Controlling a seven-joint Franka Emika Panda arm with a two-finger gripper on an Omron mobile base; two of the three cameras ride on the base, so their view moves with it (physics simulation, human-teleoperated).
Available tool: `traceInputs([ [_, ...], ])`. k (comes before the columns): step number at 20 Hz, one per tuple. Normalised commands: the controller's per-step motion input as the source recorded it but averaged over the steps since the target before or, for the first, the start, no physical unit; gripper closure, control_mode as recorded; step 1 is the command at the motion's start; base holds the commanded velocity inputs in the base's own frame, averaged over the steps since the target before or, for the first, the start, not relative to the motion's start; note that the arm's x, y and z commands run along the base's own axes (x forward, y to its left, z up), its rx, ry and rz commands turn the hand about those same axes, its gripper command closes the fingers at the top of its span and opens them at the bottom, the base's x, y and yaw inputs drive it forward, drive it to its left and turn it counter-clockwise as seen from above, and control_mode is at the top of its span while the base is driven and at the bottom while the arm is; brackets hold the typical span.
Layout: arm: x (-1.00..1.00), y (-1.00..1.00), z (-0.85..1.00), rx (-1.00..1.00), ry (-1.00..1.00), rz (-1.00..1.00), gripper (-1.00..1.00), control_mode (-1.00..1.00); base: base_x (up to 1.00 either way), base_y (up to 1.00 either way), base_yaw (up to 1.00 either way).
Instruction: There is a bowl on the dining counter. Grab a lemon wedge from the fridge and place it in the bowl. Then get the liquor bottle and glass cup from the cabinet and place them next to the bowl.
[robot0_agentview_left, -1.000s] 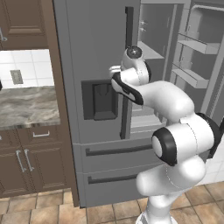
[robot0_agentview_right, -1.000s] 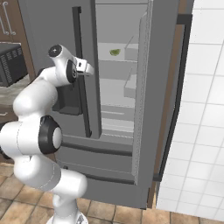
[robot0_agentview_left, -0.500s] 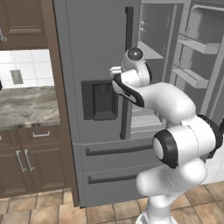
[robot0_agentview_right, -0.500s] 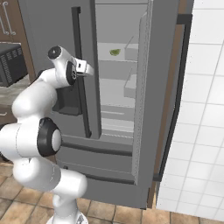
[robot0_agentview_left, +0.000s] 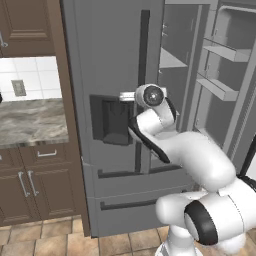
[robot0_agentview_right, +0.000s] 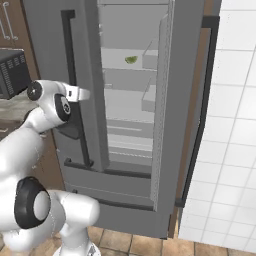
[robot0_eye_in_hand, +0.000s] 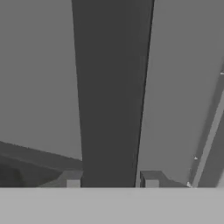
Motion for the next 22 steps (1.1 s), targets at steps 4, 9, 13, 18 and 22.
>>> traceInputs([
  [4,-0.98,0.9,0.0,0.0,-0.02,0.07,1.0,-1.0,0.0,0.0,0.0],
  [9,-0.82,0.92,0.04,0.04,0.05,0.08,-1.0,-1.0,0.0,0.0,0.0],
  [13,-0.44,0.24,0.36,0.22,0.17,0.05,-1.0,-1.0,0.0,0.0,0.0],
  [18,-0.62,-0.42,0.5,0.37,0.18,0.0,-1.0,-1.0,0.0,0.0,0.0],
  [22,-0.67,-0.68,0.24,0.39,0.12,0.0,-1.0,-1.0,0.0,0.0,0.0],
])
